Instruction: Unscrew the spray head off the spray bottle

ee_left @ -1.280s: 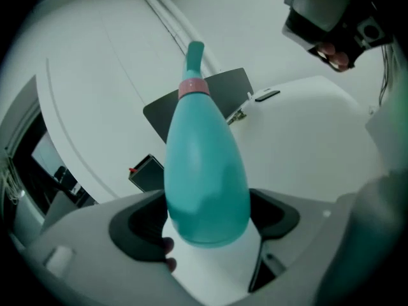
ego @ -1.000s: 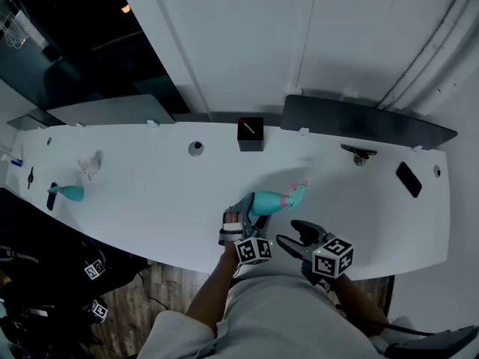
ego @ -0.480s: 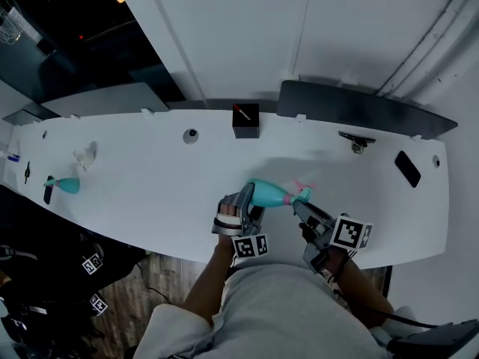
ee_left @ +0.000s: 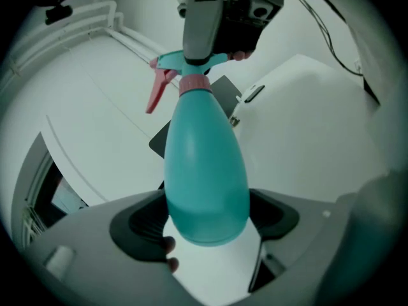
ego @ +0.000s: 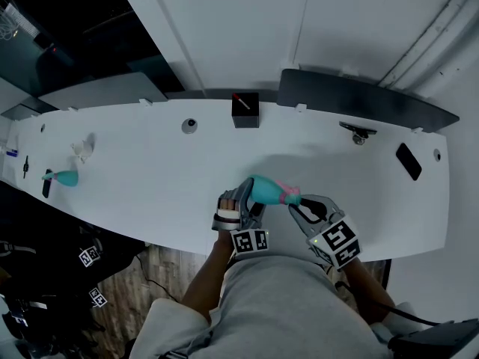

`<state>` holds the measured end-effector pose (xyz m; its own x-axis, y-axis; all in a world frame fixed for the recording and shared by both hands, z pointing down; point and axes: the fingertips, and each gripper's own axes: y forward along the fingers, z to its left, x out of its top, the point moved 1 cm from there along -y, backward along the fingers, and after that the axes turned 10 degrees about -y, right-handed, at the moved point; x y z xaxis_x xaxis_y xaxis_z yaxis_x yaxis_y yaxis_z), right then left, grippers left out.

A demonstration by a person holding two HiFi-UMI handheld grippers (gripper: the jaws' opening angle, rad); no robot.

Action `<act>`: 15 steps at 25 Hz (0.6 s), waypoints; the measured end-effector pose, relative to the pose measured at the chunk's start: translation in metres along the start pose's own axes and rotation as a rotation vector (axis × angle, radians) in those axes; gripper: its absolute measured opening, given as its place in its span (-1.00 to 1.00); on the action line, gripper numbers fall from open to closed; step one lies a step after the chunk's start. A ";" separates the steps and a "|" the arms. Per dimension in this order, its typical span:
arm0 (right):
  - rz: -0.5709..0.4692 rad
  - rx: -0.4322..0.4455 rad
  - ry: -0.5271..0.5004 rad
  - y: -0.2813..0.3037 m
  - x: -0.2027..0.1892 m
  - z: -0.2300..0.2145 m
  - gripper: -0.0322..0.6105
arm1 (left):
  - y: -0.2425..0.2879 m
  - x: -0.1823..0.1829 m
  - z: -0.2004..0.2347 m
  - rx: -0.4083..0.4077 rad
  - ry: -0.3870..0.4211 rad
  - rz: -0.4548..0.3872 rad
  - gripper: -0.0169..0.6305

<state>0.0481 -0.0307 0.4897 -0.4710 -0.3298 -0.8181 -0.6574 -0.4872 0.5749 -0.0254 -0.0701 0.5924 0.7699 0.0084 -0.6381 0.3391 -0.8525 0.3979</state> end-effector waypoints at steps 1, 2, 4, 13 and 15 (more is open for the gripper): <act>0.016 -0.004 -0.201 -0.002 0.004 0.008 -0.64 | -0.001 0.001 -0.002 -0.016 -0.026 -0.008 0.25; 0.030 -0.009 -0.429 -0.004 0.007 0.017 -0.64 | -0.003 0.004 -0.003 -0.030 -0.046 -0.020 0.25; 0.055 -0.012 -0.844 -0.009 0.009 0.033 -0.64 | -0.007 0.008 -0.005 -0.048 -0.065 -0.050 0.25; 0.029 -0.054 -1.023 -0.018 0.014 0.036 -0.61 | -0.012 0.019 0.006 0.011 -0.055 -0.099 0.24; -0.005 -0.055 -0.951 -0.020 0.018 0.039 -0.47 | -0.013 0.023 0.011 0.035 -0.064 -0.112 0.24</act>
<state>0.0299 0.0042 0.4644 -0.7654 0.4569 -0.4532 -0.6435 -0.5324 0.5499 -0.0187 -0.0647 0.5652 0.6914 0.0723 -0.7189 0.4015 -0.8656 0.2991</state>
